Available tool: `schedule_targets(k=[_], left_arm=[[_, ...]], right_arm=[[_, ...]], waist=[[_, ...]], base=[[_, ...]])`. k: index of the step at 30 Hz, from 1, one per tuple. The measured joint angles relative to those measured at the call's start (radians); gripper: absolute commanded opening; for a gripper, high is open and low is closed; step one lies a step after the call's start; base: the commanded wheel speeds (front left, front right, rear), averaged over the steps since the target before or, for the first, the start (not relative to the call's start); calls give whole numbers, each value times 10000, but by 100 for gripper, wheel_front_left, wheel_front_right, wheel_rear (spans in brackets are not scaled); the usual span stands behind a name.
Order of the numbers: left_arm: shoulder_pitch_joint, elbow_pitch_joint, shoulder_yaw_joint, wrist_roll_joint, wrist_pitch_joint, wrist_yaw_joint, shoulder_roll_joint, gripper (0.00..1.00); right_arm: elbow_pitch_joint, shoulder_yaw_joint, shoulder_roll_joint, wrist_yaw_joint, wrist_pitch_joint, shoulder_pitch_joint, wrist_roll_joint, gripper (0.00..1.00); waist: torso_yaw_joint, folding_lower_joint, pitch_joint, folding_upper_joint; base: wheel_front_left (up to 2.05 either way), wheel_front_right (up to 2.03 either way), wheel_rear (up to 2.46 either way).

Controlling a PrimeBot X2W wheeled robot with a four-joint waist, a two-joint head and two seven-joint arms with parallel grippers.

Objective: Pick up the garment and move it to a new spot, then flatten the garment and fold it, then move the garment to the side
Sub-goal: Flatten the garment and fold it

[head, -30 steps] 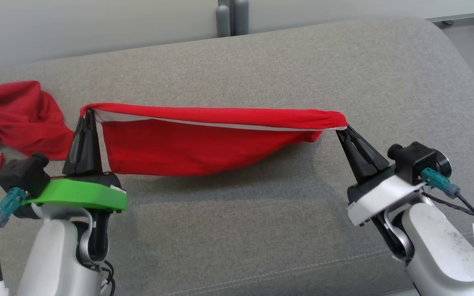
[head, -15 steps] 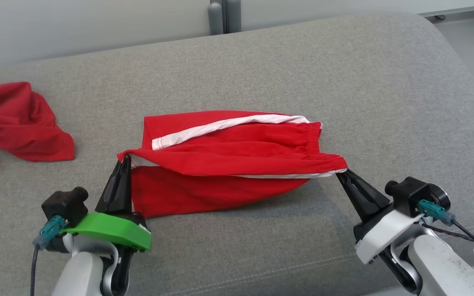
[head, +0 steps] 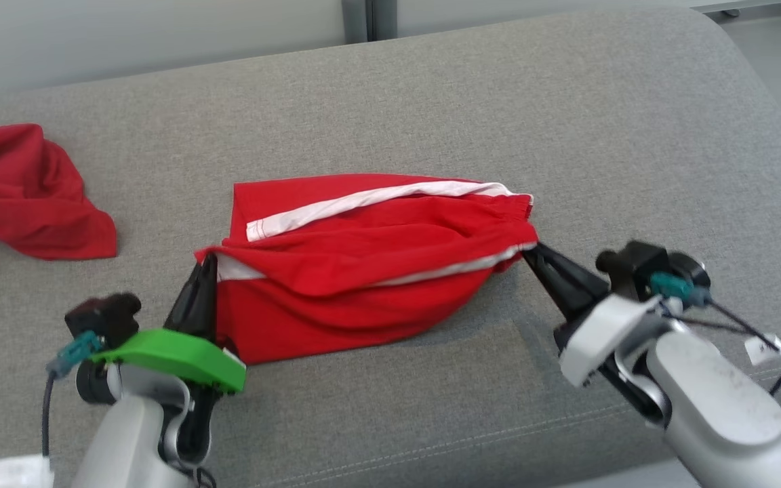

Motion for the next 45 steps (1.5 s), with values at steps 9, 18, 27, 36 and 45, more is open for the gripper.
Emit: schedule_targets(k=[9, 18, 27, 36, 45], left_arm=[[-4959, -1407, 562, -12, -232, -17, -142, 0], [-2884, -291, -587, -236, 449, -178, -188, 0], [-477, 1384, -1235, -109, 863, -134, -119, 0], [-673, 1452, -1216, -107, 405, -194, -115, 0], [-294, 947, -1080, -366, -92, -259, -113, 0]], right_arm=[[-219, -2006, 150, -313, -424, -5343, -322, 0], [1730, -1097, 313, -180, 123, -2938, 309, 0], [3266, -483, 439, -77, 732, -1047, 922, 0], [3461, -349, 267, -6, 372, -1137, 976, 0], [3070, -205, 25, -6, -167, -751, 1216, 0]], waist=[[-213, 0, -167, 0], [-2, 0, -108, 0], [84, 0, 469, 0], [155, 0, 392, 0], [171, 0, 188, 0]], base=[[0, 0, 0], [0, 0, 0], [0, 0, 0], [0, 0, 0], [0, 0, 0]])
